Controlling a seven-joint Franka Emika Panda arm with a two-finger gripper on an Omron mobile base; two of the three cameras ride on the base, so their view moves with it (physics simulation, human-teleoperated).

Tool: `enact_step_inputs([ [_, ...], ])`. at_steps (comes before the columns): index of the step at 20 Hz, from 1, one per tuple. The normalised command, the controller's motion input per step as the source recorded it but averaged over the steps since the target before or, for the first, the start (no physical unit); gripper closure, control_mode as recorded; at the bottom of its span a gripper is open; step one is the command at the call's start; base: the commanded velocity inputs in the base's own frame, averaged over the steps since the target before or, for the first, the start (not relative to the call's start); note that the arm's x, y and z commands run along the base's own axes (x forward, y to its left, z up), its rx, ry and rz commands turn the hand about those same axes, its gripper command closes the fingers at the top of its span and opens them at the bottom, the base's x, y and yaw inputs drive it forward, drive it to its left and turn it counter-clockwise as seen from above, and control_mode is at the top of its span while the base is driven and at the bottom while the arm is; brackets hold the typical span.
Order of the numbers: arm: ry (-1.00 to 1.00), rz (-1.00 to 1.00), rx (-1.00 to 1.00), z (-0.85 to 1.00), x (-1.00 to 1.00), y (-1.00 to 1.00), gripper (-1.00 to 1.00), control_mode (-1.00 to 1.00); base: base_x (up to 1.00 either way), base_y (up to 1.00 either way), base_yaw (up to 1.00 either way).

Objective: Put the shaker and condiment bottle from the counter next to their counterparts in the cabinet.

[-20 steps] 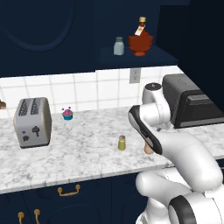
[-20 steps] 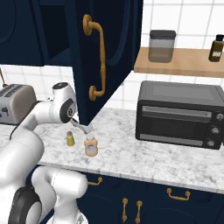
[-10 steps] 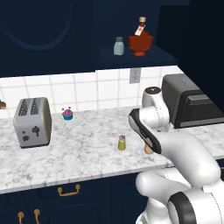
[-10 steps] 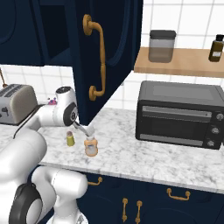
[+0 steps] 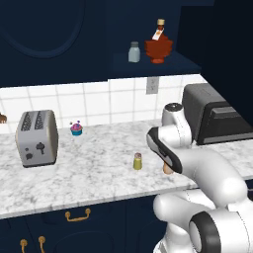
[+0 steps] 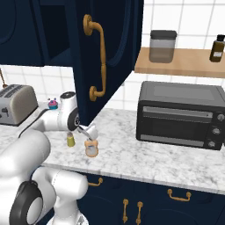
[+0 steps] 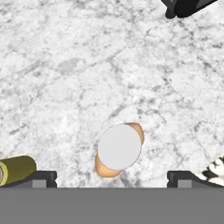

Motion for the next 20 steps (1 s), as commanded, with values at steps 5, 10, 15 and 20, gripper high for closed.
enact_step_inputs([
  [5, 0.0, 0.0, 0.0, -0.22, 0.03, -0.11, -1.0, -1.0, 0.0, 0.0, 0.0],
  [10, 0.0, 0.0, 0.0, -0.2, 0.03, -0.11, -1.0, -1.0, 0.0, 0.0, 0.0],
  [15, 0.0, 0.0, 0.01, -0.14, 0.05, -0.05, -1.0, -1.0, 0.0, 0.0, 0.0],
  [20, 0.0, 0.0, 0.01, -0.08, 0.02, -0.01, -1.0, -1.0, 0.0, 0.0, 0.0],
])
